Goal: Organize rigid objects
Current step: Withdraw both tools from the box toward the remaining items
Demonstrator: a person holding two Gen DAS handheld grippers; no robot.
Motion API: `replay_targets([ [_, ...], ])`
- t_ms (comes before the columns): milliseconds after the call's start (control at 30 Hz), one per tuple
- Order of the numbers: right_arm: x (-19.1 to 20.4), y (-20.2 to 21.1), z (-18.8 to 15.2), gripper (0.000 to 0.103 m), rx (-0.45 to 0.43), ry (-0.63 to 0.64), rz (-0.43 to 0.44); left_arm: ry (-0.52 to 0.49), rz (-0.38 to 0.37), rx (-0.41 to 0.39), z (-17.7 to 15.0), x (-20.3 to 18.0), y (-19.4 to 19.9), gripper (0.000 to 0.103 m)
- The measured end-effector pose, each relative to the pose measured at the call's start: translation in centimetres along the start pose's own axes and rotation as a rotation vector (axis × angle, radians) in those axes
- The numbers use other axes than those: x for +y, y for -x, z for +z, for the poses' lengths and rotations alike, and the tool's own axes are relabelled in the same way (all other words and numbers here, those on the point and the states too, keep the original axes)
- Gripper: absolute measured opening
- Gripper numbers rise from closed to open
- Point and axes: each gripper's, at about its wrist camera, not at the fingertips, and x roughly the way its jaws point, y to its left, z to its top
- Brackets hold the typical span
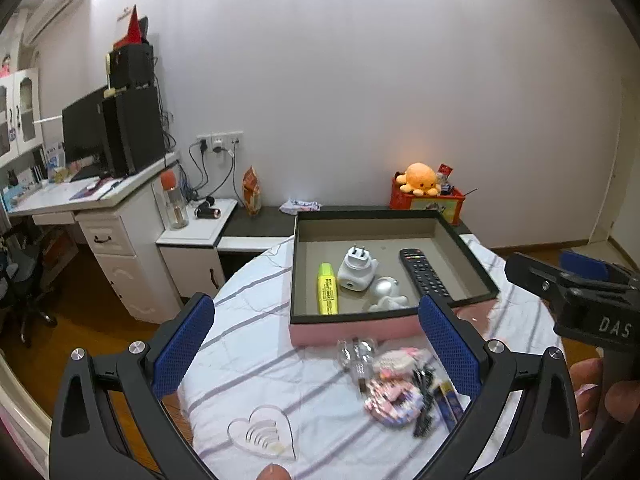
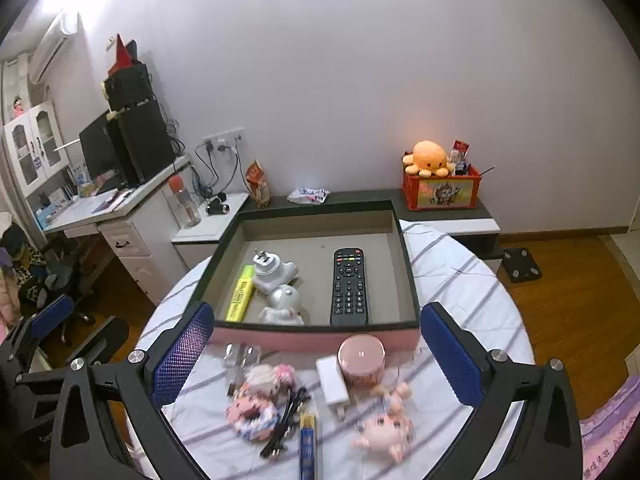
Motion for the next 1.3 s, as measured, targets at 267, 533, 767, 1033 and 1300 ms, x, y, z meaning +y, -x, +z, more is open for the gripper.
replay_targets([
  [267,-0.3,7.5,-3.4,0.103,-0.09,-0.005,-0.027,0.011,-0.004,-0.074,-0.7,-0.3,6.5,0.103],
  [533,-1.3,11.0,-7.0,0.103,-0.084,-0.042,-0.051,0.043,-0.01,-0.086,-2.7,-0.6,9.9,0.103],
  [767,-1.9,11.4,-8.0,0.103,-0.065,-0.05,-0.05,0.047,-0.01,-0.06,-4.4,-0.9,11.0,0.103],
  [1033,-1.5,12.1,-8.6,0.103,-0.071,-0.033,-0.038,0.047,-0.008,-0.059,-5.0,-1.0,11.8,0.103],
  [1300,-1.3,12.0,-9.0,0.103,-0.065,-0.022,-0.045,0.047,-0.013,-0.043,-5.4,-1.5,11.1,0.103],
])
